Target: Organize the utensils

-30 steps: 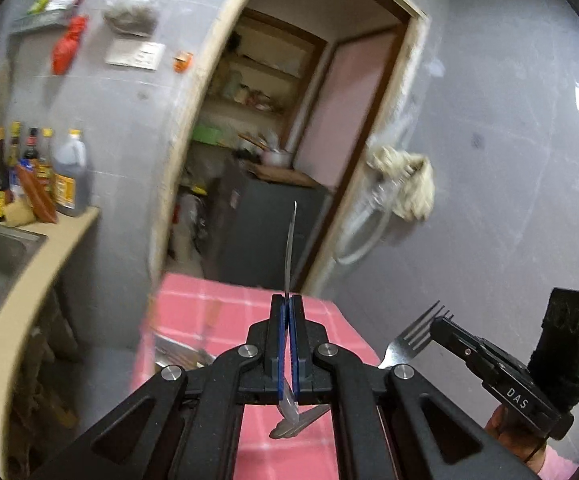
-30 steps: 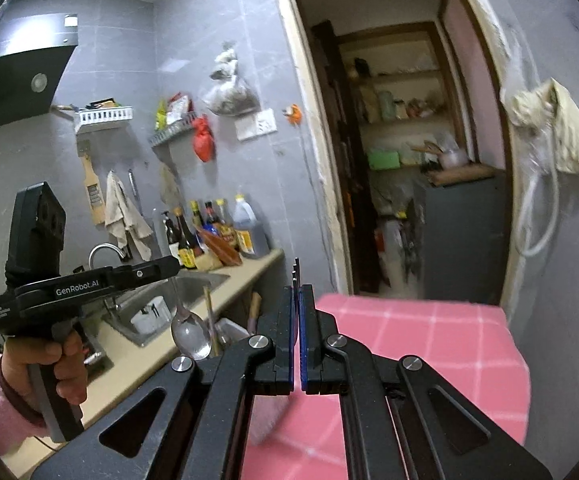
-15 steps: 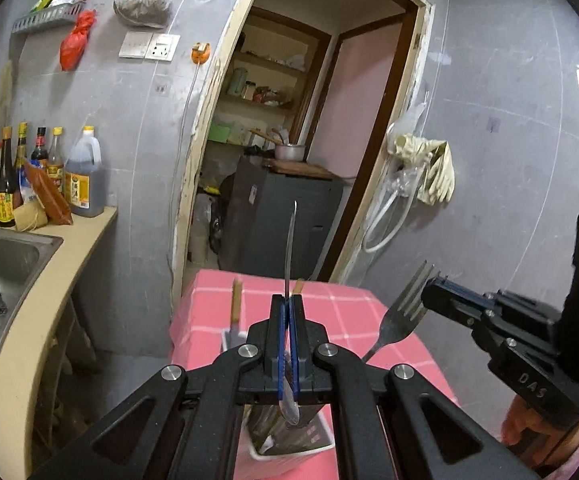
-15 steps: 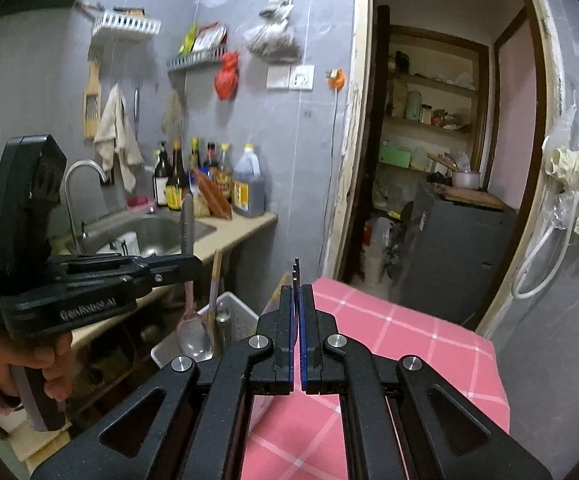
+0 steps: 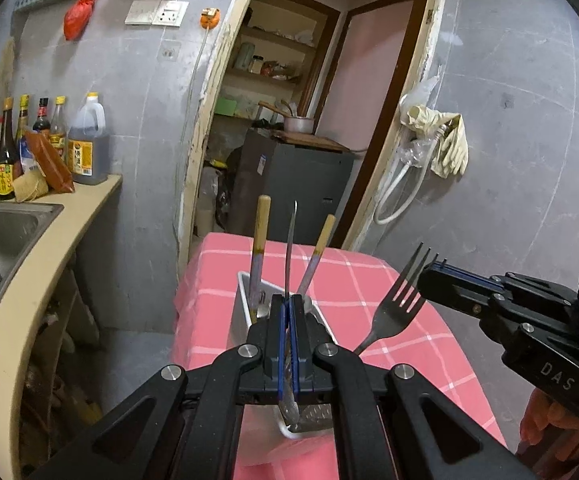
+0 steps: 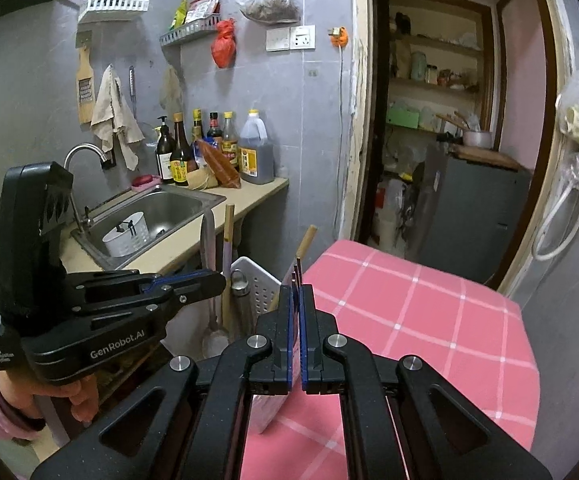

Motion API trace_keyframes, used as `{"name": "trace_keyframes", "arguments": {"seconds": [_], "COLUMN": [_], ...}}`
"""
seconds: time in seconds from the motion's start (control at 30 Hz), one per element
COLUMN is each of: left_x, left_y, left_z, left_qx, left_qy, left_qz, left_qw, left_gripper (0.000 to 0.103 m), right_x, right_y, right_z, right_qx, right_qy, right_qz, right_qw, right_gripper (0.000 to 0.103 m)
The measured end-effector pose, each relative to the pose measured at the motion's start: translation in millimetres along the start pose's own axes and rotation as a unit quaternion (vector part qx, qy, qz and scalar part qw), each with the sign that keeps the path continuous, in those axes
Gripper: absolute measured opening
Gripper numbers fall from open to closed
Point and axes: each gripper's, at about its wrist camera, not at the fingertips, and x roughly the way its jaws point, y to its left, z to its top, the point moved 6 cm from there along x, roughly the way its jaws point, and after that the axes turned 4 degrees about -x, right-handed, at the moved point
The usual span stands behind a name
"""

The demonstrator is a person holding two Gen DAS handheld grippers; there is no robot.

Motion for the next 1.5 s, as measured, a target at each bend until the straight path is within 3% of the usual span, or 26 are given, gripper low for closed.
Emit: {"name": "trace_keyframes", "arguments": {"seconds": [0.53,0.7,0.8,0.87,0.93,1.07,1.2,1.5], "left_x": [8,6,5,3,-1,-11,-25,-55], "left_y": [11,6,2,0,-3,-9,-18,-36], "left_z": [-5,-4,-4,-5,-5,-7,-9,-28], "left_qx": [-0.019,-0.014,-0.017,-0.02,-0.02,-0.013,-0.007,-0.001], "left_qy": [0.036,0.033,0.031,0.028,0.022,0.009,-0.007,-0.03], "left_qz": [-0.029,-0.041,-0.043,-0.04,-0.036,-0.018,0.0,0.042], "left_qw": [0.9987,0.9985,0.9985,0.9986,0.9989,0.9997,0.9999,0.9987], "left_gripper": [0.007,0.025,0.031,0.035,0.041,0.057,0.078,0.097], "right_x": [11,6,1,-6,-16,-37,-59,-111], "right_y": [-4,-10,-16,-21,-28,-40,-50,-71], "right_z": [-14,-14,-15,-17,-22,-27,-34,-61], "right_qx": [0.054,0.066,0.072,0.081,0.091,0.103,0.112,0.129], "right_qy": [0.002,-0.008,-0.012,-0.019,-0.029,-0.044,-0.057,-0.078], "right_qz": [0.022,0.022,0.017,0.011,0.001,-0.016,-0.038,-0.085], "right_qw": [0.998,0.998,0.997,0.996,0.995,0.994,0.991,0.985], "right_gripper": [0.004,0.004,0.004,0.012,0.031,0.033,0.046,0.076]}}
